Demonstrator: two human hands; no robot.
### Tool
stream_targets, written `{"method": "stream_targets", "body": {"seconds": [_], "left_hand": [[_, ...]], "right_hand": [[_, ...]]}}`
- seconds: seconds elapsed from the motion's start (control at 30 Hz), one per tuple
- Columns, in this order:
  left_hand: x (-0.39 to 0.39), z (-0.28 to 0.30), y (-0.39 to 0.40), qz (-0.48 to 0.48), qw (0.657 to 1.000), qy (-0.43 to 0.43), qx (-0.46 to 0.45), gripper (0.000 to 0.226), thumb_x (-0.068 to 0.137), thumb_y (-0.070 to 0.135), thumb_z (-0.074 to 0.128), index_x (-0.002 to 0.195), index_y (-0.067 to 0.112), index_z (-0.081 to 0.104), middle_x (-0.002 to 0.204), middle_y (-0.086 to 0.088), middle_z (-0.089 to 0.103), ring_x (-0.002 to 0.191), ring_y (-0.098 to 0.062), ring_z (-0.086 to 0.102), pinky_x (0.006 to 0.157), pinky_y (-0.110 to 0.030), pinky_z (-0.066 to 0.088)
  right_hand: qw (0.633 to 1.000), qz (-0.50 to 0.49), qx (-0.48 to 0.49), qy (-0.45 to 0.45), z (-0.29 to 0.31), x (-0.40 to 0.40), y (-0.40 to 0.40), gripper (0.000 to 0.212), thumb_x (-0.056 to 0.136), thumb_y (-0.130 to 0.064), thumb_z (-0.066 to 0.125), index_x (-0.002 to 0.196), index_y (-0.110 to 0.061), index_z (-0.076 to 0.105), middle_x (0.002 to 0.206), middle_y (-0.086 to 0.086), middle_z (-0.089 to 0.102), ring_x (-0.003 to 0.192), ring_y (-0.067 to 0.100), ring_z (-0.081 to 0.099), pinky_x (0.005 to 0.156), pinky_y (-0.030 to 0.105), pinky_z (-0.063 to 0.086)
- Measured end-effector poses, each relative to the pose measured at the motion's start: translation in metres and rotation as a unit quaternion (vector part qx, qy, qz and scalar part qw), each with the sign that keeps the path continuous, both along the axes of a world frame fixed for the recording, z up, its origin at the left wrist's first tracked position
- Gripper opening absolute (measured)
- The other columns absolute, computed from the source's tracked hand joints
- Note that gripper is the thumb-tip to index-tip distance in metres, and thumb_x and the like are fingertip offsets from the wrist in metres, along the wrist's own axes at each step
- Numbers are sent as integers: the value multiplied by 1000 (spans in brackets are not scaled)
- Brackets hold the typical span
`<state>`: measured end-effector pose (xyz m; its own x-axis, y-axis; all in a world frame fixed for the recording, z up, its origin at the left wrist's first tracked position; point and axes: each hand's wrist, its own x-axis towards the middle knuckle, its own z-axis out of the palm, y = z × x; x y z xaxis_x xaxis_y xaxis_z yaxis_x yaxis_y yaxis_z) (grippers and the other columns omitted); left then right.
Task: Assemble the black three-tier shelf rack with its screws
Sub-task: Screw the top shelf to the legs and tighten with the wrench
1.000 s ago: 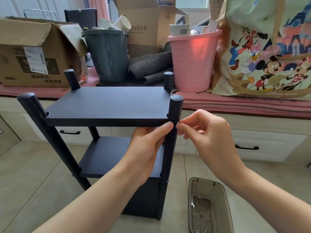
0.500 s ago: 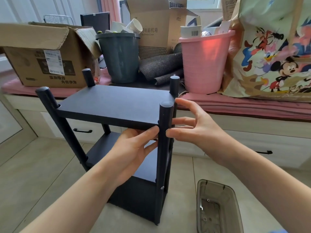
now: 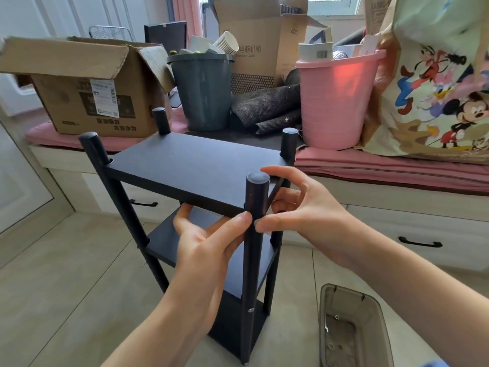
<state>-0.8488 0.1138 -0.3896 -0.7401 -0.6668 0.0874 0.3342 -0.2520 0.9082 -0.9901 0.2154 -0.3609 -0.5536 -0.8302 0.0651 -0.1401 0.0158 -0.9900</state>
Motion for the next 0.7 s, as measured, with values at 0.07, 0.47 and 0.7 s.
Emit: {"method": "stream_targets", "body": {"seconds": [0.07,0.47,0.7], "left_hand": [[2,3,-1,-13,1000,2,0,117,64,24,75,152,46,2,91,3,80,94,-16,77,71,-18,59],[2,1,-19,-55,987,-36,-150,60,67,26,80,125,36,65,106,-1,79,105,-16,74,87,-18,56],[4,-2,-20,-26,982,-26,-185,42,67,29,79,108,35,75,100,0,79,99,-15,75,80,-10,52]], "right_hand": [[1000,-11,-4,-7,1,2,0,82,54,-6,95,122,-35,60,89,6,72,74,14,62,76,27,54],[997,-77,-7,29,1,8,6,61,57,-30,89,112,-29,64,91,5,77,83,15,73,73,21,55],[996,-76,2,51,1,3,11,36,86,-16,75,115,-33,65,87,1,77,80,9,72,70,21,56]]}}
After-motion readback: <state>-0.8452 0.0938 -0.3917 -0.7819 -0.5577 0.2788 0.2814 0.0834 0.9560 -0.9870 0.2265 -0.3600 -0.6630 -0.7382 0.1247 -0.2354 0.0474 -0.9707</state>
